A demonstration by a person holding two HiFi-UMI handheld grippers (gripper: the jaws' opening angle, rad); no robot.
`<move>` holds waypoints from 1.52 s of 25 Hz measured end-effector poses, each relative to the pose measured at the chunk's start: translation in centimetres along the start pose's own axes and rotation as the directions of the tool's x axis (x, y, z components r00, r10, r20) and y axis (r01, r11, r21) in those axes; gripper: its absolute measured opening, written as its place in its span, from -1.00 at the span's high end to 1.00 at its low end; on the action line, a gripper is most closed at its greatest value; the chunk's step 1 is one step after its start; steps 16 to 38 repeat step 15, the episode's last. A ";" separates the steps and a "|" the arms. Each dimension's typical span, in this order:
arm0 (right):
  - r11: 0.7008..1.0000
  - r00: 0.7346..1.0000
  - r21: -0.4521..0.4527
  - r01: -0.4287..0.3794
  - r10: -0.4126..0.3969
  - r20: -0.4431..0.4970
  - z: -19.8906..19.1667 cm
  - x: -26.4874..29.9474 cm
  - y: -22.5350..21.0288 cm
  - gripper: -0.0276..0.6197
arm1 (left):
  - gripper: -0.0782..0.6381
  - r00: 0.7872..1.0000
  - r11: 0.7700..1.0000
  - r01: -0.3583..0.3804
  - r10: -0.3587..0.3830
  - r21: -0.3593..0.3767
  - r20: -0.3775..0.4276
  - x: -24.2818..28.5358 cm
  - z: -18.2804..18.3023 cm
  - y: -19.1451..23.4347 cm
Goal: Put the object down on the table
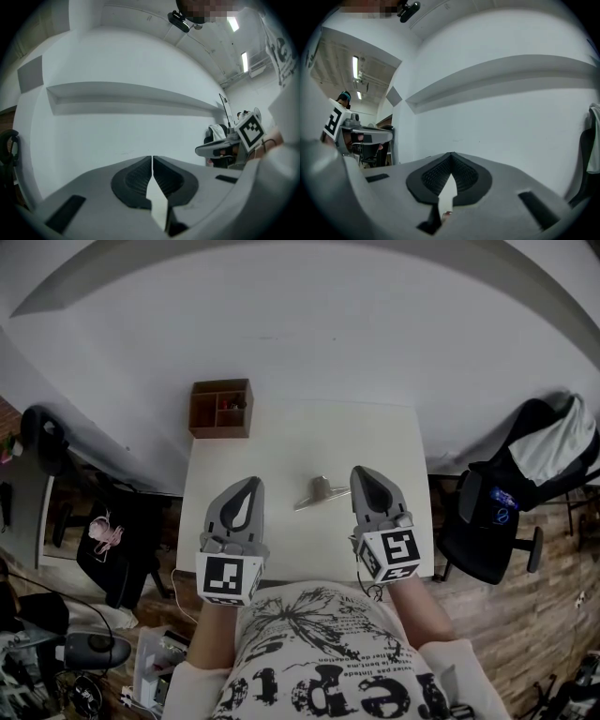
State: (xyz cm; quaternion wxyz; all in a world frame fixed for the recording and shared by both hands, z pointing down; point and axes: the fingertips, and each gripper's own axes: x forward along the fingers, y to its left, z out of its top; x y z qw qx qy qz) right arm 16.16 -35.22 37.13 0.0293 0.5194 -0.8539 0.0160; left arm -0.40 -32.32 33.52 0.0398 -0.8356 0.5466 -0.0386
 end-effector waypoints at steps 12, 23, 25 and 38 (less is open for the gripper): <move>1.000 1.000 -0.018 0.021 -0.021 -0.006 -0.2 0.5 -0.5 0.95 | 0.75 1.000 1.000 0.004 -0.004 0.007 0.019 -0.1 -0.6 0.3; 0.999 0.999 -0.036 0.032 -0.032 0.001 -0.1 0.7 -0.6 0.95 | 0.75 1.000 1.000 -0.007 0.007 0.002 0.013 0.1 -0.6 0.6; 0.999 0.999 -0.036 0.032 -0.032 0.001 -0.1 0.7 -0.6 0.95 | 0.75 1.000 1.000 -0.007 0.007 0.002 0.013 0.1 -0.6 0.6; 0.999 0.999 -0.036 0.032 -0.032 0.001 -0.1 0.7 -0.6 0.95 | 0.75 1.000 1.000 -0.007 0.007 0.002 0.013 0.1 -0.6 0.6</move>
